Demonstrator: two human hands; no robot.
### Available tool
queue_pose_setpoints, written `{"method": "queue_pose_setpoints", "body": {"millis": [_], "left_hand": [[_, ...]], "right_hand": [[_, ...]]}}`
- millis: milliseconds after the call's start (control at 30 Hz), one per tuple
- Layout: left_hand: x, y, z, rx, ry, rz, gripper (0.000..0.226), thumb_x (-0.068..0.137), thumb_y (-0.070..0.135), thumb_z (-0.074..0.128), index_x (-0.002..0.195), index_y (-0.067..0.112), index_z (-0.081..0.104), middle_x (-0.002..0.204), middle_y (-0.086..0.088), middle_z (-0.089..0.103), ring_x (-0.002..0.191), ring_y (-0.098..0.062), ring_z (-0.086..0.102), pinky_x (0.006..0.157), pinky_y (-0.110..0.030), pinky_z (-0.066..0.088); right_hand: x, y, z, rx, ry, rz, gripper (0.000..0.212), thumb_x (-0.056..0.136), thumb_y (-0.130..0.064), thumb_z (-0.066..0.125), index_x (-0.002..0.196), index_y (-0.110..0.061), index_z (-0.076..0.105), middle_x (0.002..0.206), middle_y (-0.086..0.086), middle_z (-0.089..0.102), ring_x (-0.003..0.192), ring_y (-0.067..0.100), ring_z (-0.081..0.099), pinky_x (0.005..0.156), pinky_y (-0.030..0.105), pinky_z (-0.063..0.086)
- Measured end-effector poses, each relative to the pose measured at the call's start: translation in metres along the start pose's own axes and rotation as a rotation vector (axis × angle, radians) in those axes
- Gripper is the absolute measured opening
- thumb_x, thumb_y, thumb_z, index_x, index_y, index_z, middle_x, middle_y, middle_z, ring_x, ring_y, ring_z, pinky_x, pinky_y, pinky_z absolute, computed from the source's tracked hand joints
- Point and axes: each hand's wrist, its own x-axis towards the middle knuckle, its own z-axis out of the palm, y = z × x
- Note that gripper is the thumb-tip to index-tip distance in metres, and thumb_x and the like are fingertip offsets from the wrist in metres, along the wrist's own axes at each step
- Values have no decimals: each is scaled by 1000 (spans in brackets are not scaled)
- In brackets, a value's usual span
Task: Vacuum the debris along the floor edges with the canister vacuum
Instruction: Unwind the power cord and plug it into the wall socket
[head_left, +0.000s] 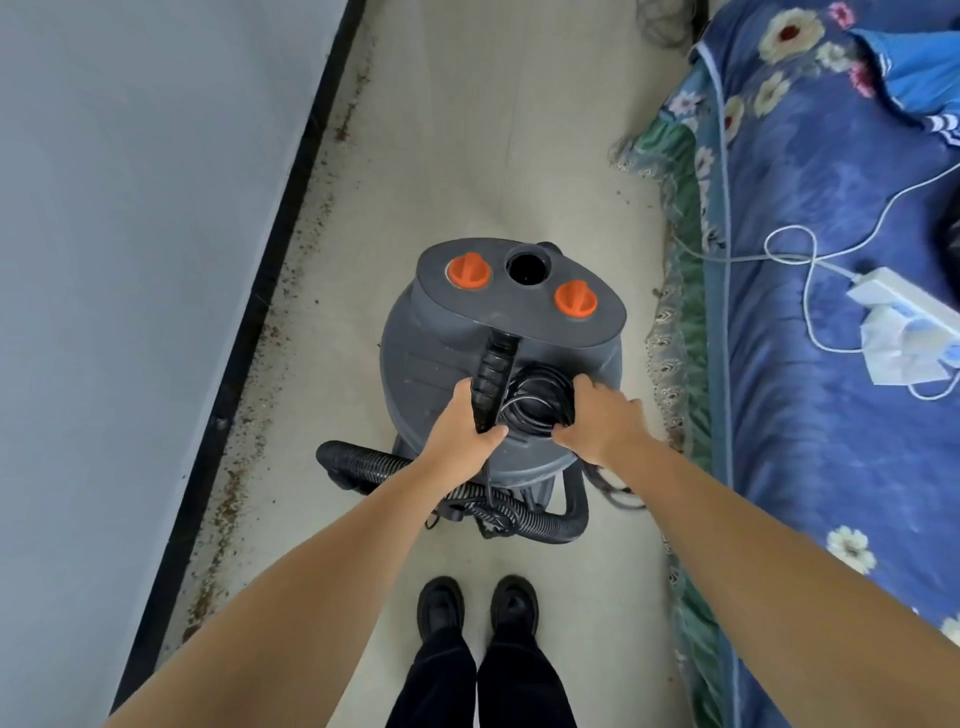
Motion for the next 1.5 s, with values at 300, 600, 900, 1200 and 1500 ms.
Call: {"method": "queue_pose_setpoints", "body": {"millis": [300,600,900,1200,1500], "left_hand": [[-65,33,-22,251,-3,132,74,88,7,56,150,22,19,149,-7,26,134,-22,34,105,-31,35],[-176,70,-24,87,-321,107,58,87,26,63,139,28,37,108,8,66,88,-3,64,80,-26,51],[-292,50,-12,90,-85,92,21,86,28,61,83,7,61,65,9,52,52,5,44,58,-16,37],[-413,73,67,-71,74,34,14,87,5,60,87,18,57,81,5,57,80,-15,56,70,-14,47],[-513,38,52,-200,356,-41,17,95,14,49,94,12,66,103,-14,70,98,-24,64,94,-40,48]], "right_hand": [[-70,25,-37,797,-602,202,13,76,-8,61,88,-8,55,79,14,50,55,19,42,46,25,39],[-192,0,-134,457,-740,-190,4,89,-8,57,87,-4,55,82,26,68,52,23,53,47,24,40],[-267,-2,-167,992,-530,-376,12,98,-4,48,102,-8,59,98,17,73,97,32,70,68,30,57],[-390,0,-162,827,-789,-731,24,99,5,38,93,-8,57,100,17,73,87,25,72,66,30,57],[-458,-27,-147,111,-651,-732,19,95,-2,40,95,-4,59,88,14,73,86,28,73,63,32,58]]}}
